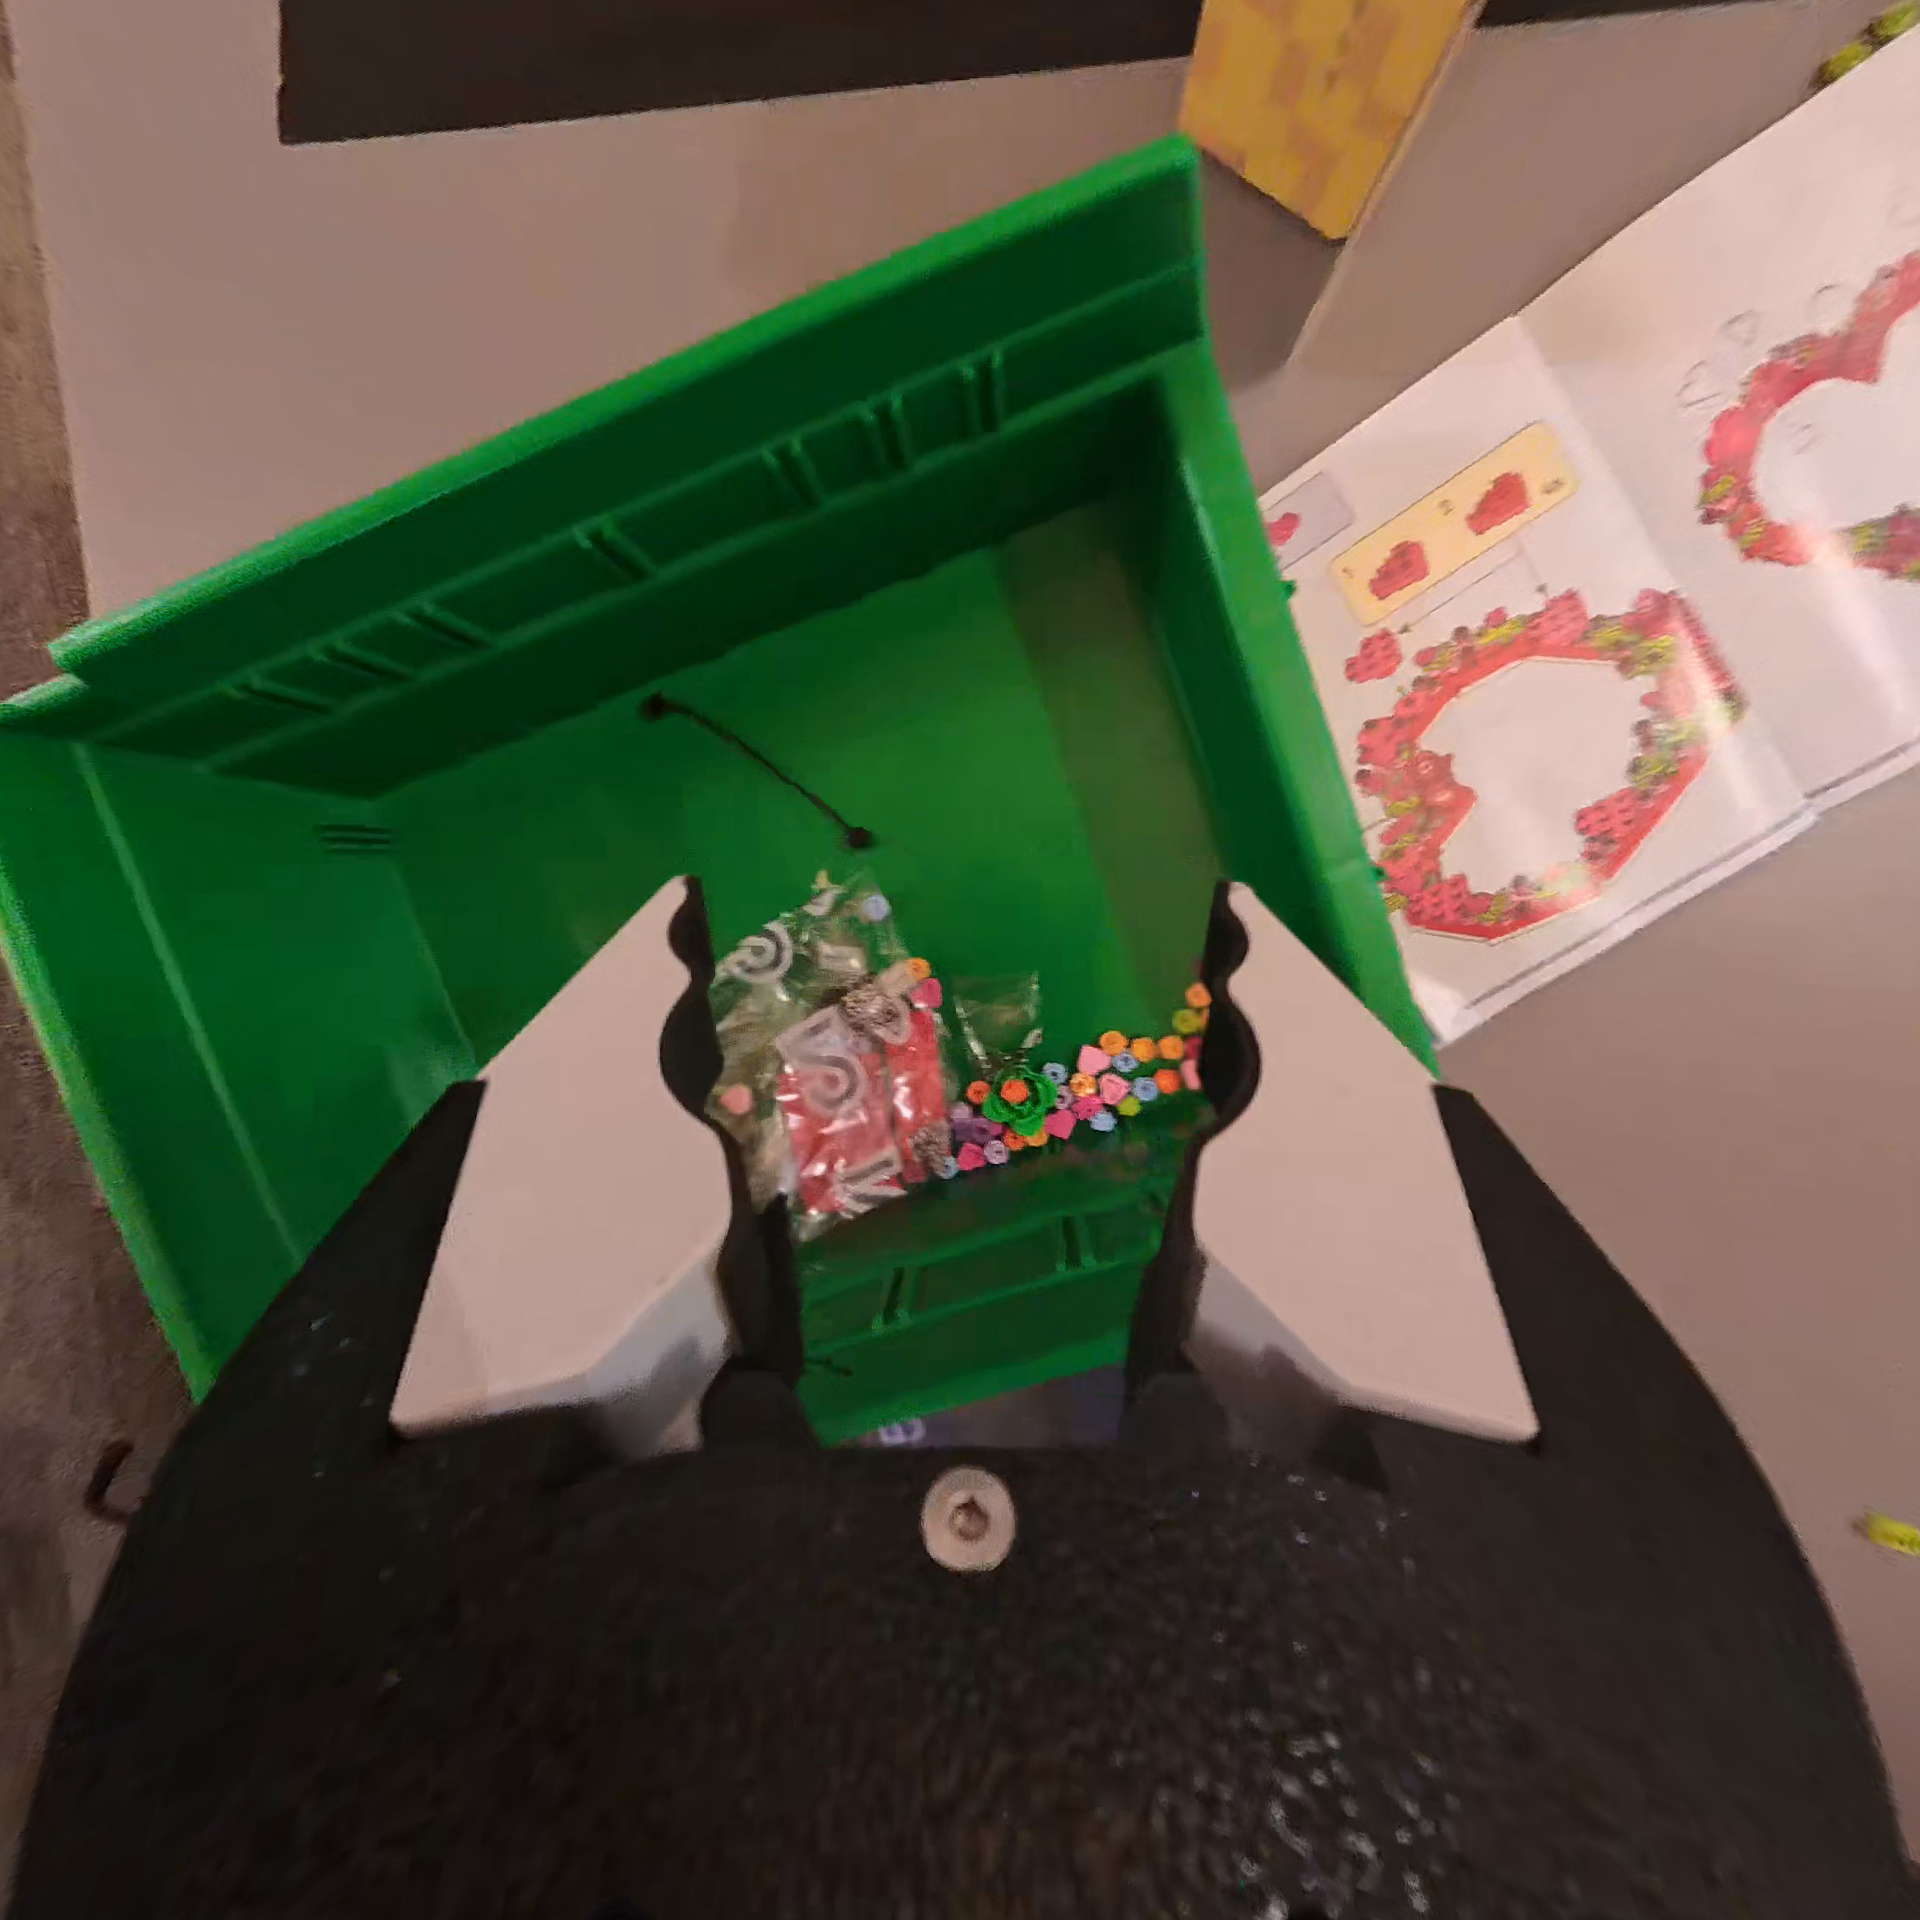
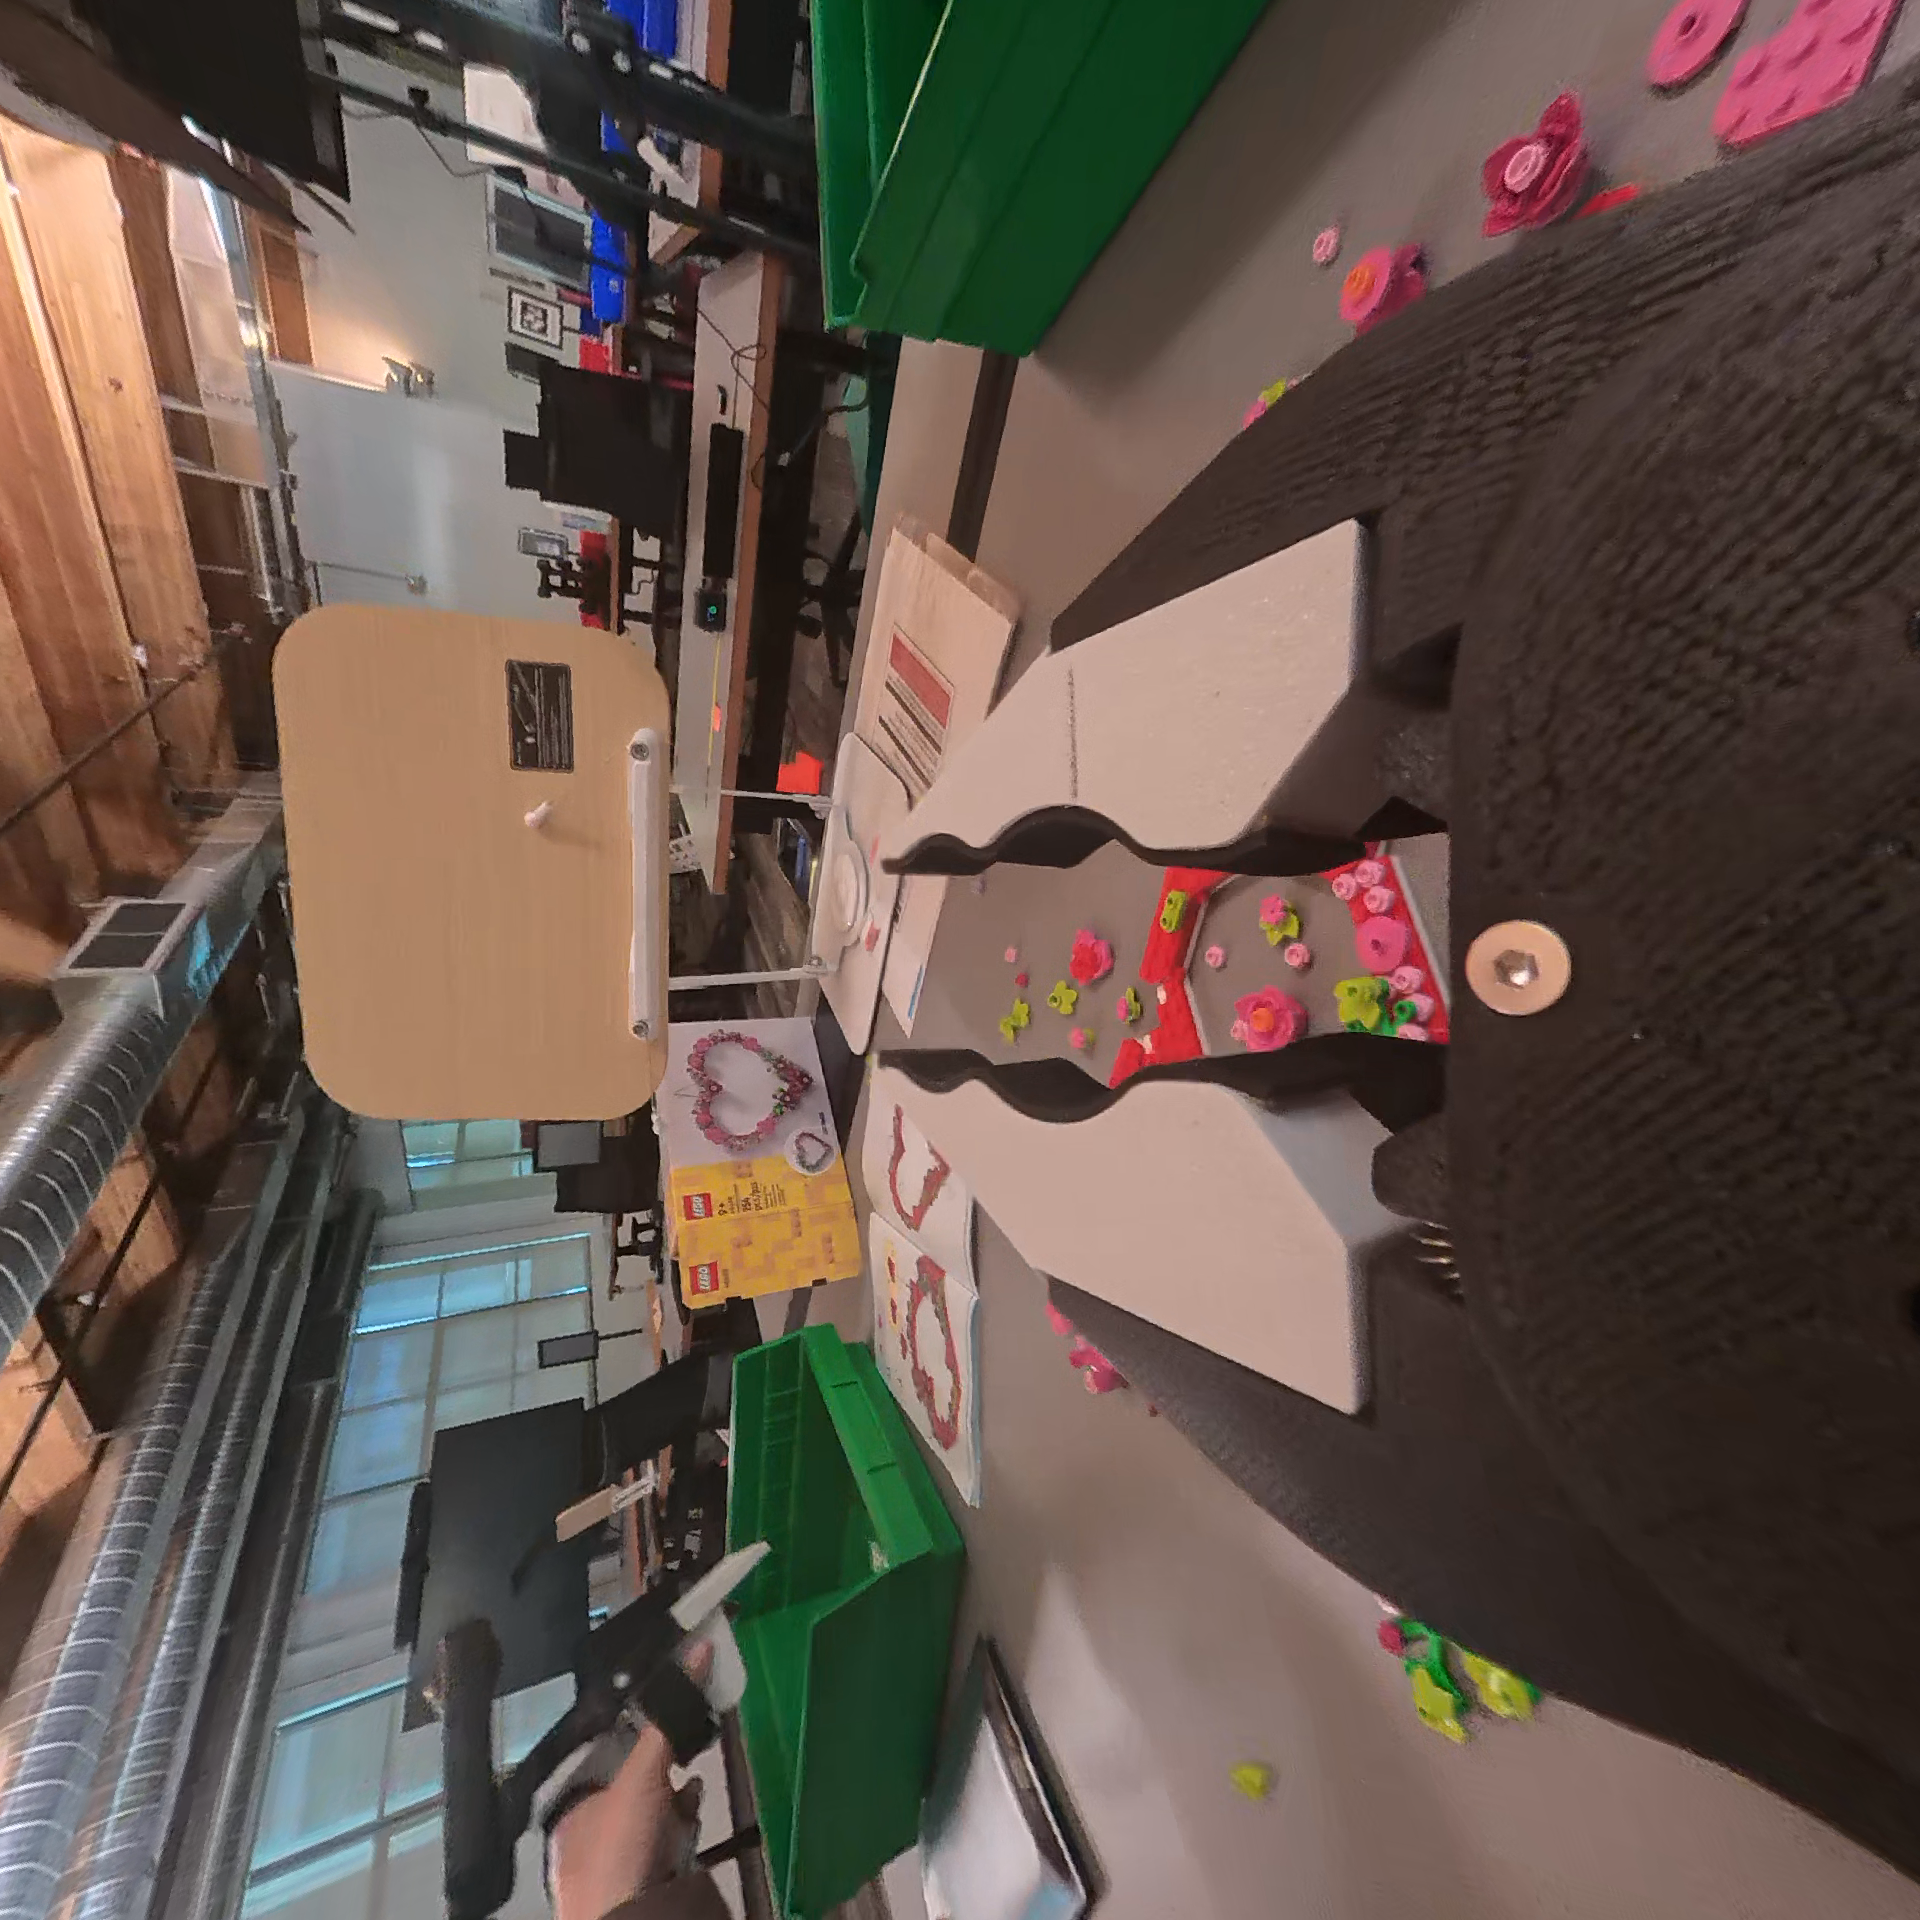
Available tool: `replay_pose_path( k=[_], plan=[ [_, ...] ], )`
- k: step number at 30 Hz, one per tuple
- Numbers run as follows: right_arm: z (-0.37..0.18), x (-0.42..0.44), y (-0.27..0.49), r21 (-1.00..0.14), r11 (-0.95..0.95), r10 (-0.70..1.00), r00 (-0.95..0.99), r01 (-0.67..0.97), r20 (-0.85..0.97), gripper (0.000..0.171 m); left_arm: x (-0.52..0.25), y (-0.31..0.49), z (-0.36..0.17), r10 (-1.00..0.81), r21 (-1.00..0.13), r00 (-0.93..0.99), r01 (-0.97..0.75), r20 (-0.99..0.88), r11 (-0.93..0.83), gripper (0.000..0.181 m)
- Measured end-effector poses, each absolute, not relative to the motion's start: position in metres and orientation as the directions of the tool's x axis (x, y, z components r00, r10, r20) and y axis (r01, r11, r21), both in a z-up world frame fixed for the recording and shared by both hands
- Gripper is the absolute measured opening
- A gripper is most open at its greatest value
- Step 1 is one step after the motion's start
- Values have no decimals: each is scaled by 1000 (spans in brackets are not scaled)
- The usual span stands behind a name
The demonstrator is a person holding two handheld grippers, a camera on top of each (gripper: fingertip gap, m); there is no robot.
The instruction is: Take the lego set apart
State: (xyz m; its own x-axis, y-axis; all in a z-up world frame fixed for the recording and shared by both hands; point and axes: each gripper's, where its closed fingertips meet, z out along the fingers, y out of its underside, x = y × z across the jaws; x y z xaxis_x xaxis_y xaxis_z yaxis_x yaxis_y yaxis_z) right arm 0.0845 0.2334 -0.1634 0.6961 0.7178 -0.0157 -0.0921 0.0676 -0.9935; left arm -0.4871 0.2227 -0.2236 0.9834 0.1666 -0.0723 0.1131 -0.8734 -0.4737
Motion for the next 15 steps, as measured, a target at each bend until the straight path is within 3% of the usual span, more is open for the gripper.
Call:
replay_pose_path(
  k=[3,7,10,15],
  plan=[
    [-171,72,225,-999,33,757,653,-7,20,34,-433,234,-192,33,-612,999,32,10,-790,82],
    [-185,55,218,-989,43,761,637,138,122,37,-272,221,-166,-523,-795,850,-276,60,-540,69],
    [-187,55,217,-962,179,679,681,206,273,38,-189,190,-212,-763,-758,645,-477,42,-444,59],
    [-171,79,211,-843,446,395,779,300,486,33,-123,164,-289,-897,-729,434,-587,83,-352,51]
  ],
)
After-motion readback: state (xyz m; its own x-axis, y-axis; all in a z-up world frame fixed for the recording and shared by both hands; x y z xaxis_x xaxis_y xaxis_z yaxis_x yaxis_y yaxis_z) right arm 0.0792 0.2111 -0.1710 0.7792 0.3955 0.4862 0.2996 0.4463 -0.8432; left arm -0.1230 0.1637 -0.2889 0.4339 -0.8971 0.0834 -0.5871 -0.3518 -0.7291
